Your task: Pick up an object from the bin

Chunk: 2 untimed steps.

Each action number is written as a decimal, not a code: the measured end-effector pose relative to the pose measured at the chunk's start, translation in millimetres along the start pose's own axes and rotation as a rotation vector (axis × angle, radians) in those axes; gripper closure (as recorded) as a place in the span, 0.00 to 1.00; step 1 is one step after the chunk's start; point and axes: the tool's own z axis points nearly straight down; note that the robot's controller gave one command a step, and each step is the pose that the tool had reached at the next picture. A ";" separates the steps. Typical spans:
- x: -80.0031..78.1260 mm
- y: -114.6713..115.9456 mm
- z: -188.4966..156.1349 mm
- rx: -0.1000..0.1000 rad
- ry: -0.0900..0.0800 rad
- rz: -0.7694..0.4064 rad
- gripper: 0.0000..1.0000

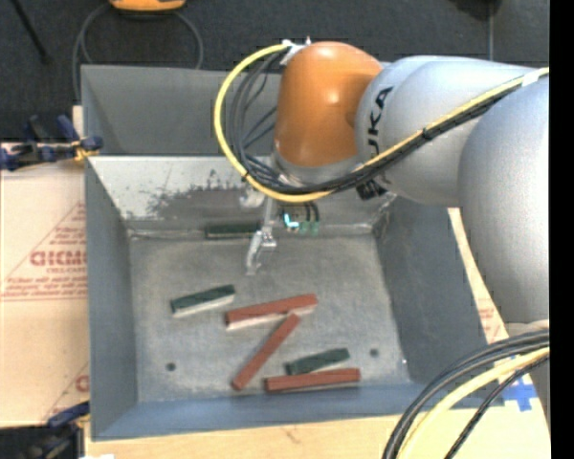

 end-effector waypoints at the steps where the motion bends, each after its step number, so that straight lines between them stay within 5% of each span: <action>1: -1.8 -0.2 -5.0 -0.001 -0.008 0.001 0.00; 2: 2.3 6.3 46.7 -0.001 -0.014 0.023 0.00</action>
Offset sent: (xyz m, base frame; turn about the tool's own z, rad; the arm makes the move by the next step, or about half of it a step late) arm -0.0106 0.0127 -0.0953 0.0401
